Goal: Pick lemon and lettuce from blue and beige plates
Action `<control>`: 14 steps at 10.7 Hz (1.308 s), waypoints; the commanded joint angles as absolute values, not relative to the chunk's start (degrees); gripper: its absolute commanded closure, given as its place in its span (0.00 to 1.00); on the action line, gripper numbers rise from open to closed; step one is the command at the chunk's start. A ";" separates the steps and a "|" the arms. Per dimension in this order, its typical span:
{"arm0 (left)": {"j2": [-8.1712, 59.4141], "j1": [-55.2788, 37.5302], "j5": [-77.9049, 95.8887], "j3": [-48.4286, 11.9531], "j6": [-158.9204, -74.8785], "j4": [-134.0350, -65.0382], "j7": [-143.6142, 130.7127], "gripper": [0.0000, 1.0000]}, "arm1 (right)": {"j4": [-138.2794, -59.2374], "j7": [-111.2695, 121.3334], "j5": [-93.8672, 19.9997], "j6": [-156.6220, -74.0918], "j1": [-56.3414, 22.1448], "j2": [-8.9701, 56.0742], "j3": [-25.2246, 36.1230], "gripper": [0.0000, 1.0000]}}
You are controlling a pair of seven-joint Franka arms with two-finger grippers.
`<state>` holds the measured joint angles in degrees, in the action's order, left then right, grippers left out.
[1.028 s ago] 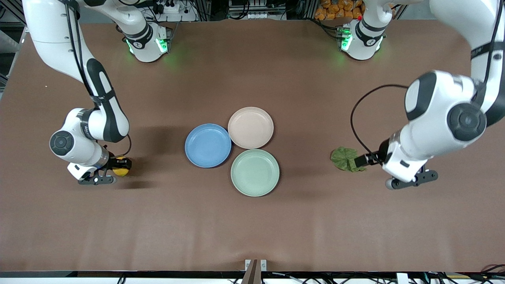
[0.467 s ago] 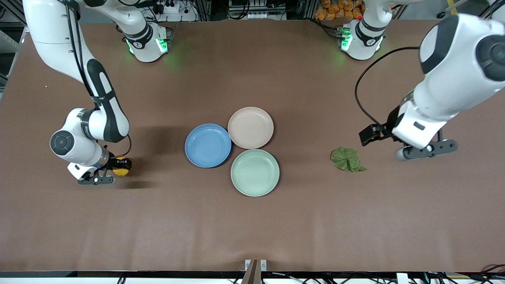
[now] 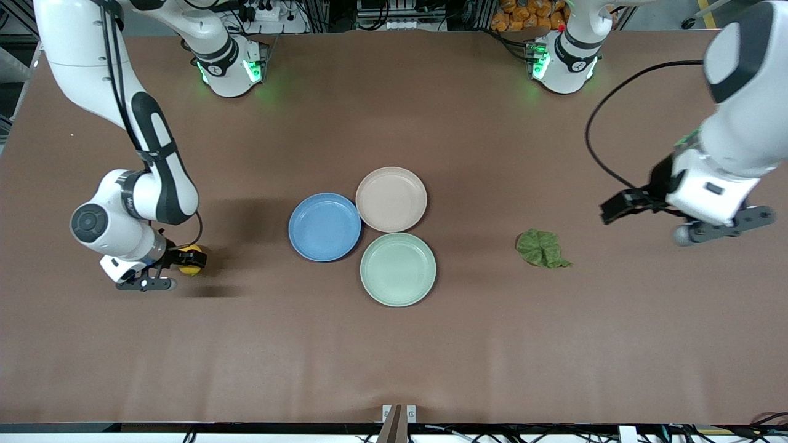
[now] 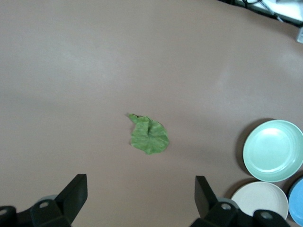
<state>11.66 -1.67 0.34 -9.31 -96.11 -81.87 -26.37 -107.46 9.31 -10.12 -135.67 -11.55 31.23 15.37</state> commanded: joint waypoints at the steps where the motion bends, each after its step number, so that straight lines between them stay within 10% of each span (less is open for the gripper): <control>1: 8.19 -1.32 -0.97 -9.06 -94.31 -82.97 -25.84 0.00 | -102.50 10.46 -10.99 -124.06 -10.29 26.21 15.91 0.00; 14: 3.96 -2.64 -0.18 -2.55 -89.30 -83.14 -16.96 0.00 | -85.08 13.65 -6.34 -93.08 -4.14 10.12 13.11 0.00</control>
